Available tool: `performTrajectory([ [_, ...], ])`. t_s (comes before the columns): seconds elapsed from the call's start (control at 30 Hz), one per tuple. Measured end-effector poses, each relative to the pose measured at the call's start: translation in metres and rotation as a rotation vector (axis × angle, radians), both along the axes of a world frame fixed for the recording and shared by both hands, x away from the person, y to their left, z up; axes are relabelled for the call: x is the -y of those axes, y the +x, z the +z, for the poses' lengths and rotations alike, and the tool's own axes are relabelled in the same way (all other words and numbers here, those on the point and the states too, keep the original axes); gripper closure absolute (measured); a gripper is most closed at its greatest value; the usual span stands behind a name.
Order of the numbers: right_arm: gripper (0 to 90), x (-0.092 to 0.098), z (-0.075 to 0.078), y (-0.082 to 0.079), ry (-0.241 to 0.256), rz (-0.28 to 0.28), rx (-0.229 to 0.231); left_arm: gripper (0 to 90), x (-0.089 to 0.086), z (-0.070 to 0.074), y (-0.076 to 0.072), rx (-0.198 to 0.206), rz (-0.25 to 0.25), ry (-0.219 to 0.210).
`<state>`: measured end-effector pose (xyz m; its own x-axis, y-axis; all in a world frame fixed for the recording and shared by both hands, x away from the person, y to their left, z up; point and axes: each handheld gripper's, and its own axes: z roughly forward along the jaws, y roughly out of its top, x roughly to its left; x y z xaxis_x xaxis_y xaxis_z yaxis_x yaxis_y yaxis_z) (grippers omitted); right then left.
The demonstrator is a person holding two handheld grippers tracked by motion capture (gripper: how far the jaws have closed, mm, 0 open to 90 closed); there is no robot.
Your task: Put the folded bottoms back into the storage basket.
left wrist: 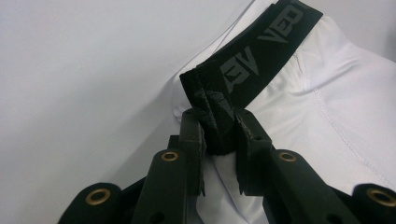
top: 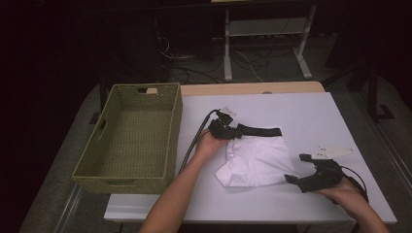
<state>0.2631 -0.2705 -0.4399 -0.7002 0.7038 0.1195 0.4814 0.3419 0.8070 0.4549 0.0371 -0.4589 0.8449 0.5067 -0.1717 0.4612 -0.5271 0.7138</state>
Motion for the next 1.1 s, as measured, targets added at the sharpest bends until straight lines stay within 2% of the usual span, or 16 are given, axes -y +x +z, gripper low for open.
performTrajectory([
  [0.13,8.5,0.009,-0.005,-0.010,-0.011,-0.014,-0.015,74.3,0.000,0.000,0.000,0.002,0.002,0.004],
  [0.3,15.3,0.012,-0.009,-0.009,-0.035,-0.024,-0.034,74.2,0.001,0.000,-0.001,0.004,0.003,0.006],
  [0.33,21.1,0.012,-0.011,-0.009,-0.052,-0.035,-0.050,74.3,0.001,0.000,0.000,0.002,0.003,0.005],
  [0.4,22.8,0.013,-0.012,-0.009,-0.055,-0.035,-0.054,74.3,0.001,0.001,-0.001,0.004,0.004,0.009],
  [0.63,40.0,0.012,-0.017,-0.009,-0.119,-0.031,-0.082,74.4,0.001,0.001,-0.001,0.003,0.004,0.009],
  [0.73,50.9,0.012,-0.020,-0.007,-0.124,-0.027,-0.099,74.4,0.001,0.001,-0.001,0.005,0.003,0.009],
  [0.87,57.4,0.010,-0.021,-0.007,-0.131,-0.018,-0.100,74.4,0.001,0.001,-0.001,0.005,0.004,0.010],
  [1.0,65.8,0.007,-0.023,-0.006,-0.169,-0.013,-0.096,74.5,0.001,0.000,0.000,0.001,0.005,0.005],
  [1.1,72.6,0.006,-0.023,-0.006,-0.177,-0.014,-0.096,75.5,0.000,0.000,0.000,-0.010,0.012,-0.007],
])
